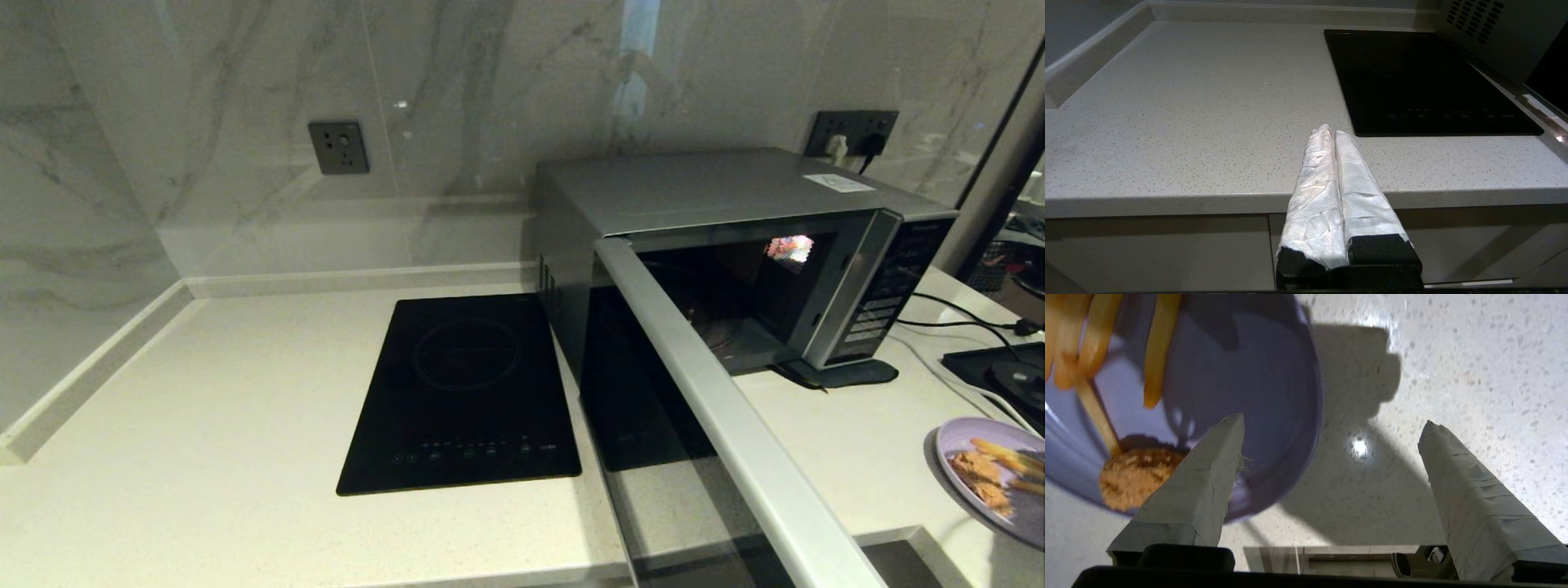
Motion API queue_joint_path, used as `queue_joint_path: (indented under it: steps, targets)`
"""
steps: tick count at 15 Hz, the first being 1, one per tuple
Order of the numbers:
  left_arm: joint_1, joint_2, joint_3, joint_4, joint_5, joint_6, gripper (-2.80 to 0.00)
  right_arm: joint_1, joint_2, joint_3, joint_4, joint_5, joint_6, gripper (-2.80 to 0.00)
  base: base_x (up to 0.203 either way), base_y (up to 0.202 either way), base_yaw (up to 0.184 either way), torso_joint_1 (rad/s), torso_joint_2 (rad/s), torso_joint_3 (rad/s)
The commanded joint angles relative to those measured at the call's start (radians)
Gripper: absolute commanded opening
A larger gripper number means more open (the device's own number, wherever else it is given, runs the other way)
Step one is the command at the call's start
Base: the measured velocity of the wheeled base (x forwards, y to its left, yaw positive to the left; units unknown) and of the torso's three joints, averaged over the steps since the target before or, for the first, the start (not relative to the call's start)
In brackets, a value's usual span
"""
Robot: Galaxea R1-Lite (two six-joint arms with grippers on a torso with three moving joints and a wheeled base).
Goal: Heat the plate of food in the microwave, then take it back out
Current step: Put the plate in the microwave oven
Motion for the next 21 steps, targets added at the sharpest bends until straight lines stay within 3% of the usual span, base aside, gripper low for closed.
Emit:
queue_joint_path:
  steps: [1,5,14,21]
  targets:
    - [0.0,0.001,0.0,0.0,0.001,-0.001,-2.8,-0.02,0.063,-0.024,0.005,-0.012,0.004,0.0,0.0,0.0,0.0,0.0,0.0,0.0]
    - [0.0,0.001,0.0,0.0,0.001,0.0,-2.8,-0.057,0.132,-0.048,0.0,-0.038,-0.004,0.0,0.0,0.0,0.0,0.0,0.0,0.0]
    - [0.0,0.001,0.0,0.0,0.001,-0.001,-2.8,-0.054,0.163,-0.092,-0.002,-0.029,-0.009,0.0,0.0,0.0,0.0,0.0,0.0,0.0]
    - [0.0,0.001,0.0,0.0,0.001,-0.002,-2.8,-0.05,0.146,-0.094,-0.002,0.03,-0.045,0.0,0.0,0.0,0.0,0.0,0.0,0.0]
